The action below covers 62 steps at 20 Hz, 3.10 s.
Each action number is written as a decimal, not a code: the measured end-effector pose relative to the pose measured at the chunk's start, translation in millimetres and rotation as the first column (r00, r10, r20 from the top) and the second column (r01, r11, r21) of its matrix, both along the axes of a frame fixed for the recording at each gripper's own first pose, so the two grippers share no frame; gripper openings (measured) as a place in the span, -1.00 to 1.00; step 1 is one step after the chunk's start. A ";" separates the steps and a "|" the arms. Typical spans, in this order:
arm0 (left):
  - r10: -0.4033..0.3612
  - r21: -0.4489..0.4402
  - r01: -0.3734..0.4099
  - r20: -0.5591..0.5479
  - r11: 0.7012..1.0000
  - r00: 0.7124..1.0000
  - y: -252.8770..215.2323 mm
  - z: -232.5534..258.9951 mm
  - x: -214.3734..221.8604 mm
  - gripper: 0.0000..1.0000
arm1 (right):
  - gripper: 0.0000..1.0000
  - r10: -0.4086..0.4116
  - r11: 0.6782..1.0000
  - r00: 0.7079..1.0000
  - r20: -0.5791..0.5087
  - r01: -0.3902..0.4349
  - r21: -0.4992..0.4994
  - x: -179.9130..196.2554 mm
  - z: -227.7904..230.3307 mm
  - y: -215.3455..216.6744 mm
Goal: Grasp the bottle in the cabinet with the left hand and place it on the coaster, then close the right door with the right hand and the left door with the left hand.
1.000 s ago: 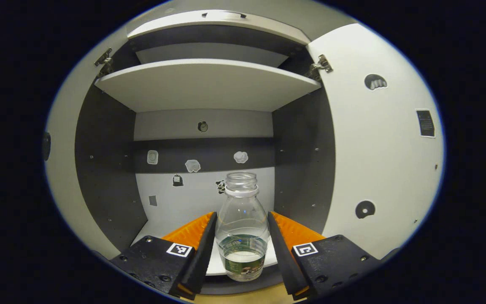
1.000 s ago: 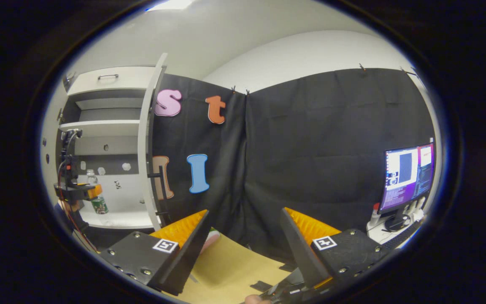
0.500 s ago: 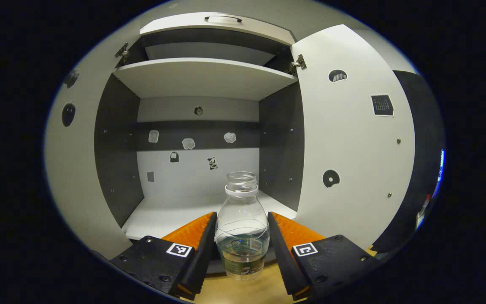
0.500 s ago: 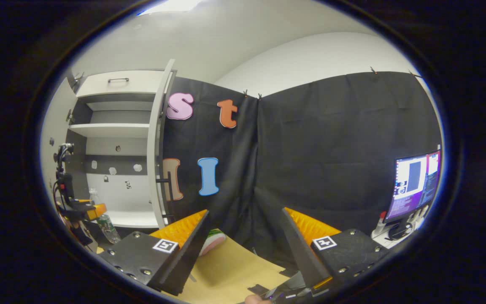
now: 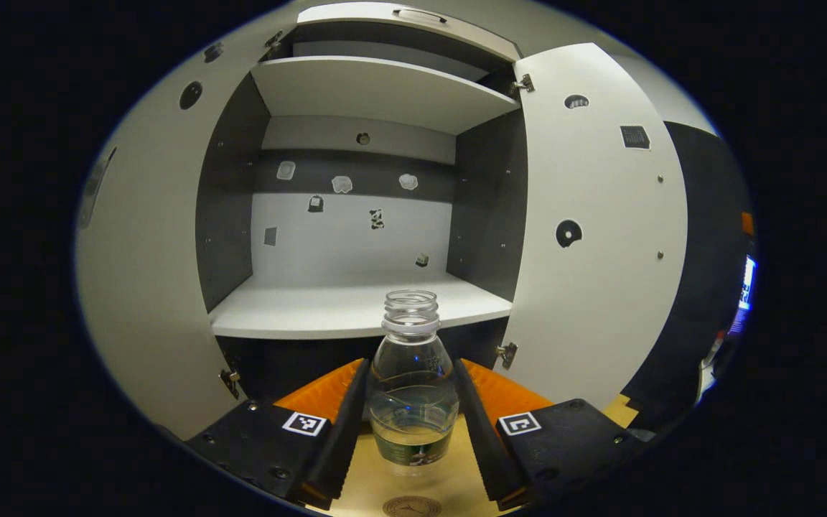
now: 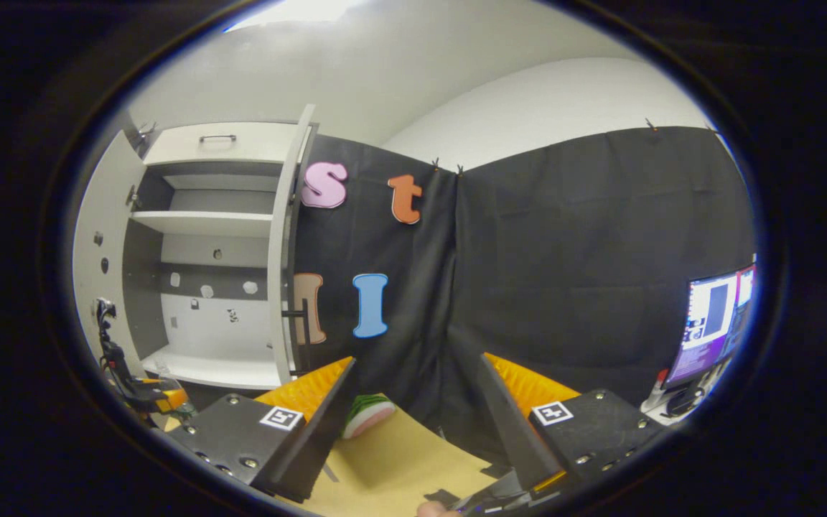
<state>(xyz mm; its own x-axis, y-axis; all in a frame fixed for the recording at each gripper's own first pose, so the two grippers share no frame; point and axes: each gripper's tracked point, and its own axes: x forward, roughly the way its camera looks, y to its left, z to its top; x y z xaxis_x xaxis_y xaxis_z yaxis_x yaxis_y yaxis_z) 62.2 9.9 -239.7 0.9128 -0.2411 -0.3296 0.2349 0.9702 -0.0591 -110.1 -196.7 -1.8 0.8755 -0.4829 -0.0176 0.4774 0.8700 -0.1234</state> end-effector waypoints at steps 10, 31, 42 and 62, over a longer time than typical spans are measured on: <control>-0.057 -0.038 0.051 -0.169 0.998 0.984 8.0 -106.4 -35.5 0.46 | 1.00 0.033 0.999 0.999 0.001 -0.033 -0.013 28.9 -1.8 1.8; -0.008 -0.033 -0.001 -0.270 0.999 0.963 18.9 -184.3 -79.3 0.48 | 1.00 0.016 1.000 1.000 -0.016 -0.016 -0.009 19.4 -14.2 0.6; -0.012 -0.025 0.006 -0.275 1.000 0.961 22.8 -175.5 -113.8 0.48 | 1.00 0.054 0.999 0.998 -0.042 -0.053 0.008 23.7 -28.7 12.0; -0.055 0.022 0.064 -0.279 0.998 0.959 6.2 -148.3 -122.4 0.63 | 1.00 0.067 0.996 0.996 -0.065 -0.064 0.061 31.0 -50.0 8.8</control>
<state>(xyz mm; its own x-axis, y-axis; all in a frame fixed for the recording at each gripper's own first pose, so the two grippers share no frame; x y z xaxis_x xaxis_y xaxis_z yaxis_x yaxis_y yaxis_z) -60.2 16.1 -388.0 0.7683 -0.2778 -0.5767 0.2707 0.9574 -0.1006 -79.2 -187.9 -51.8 0.9011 -0.4210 -0.1035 0.4116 0.9058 -0.1009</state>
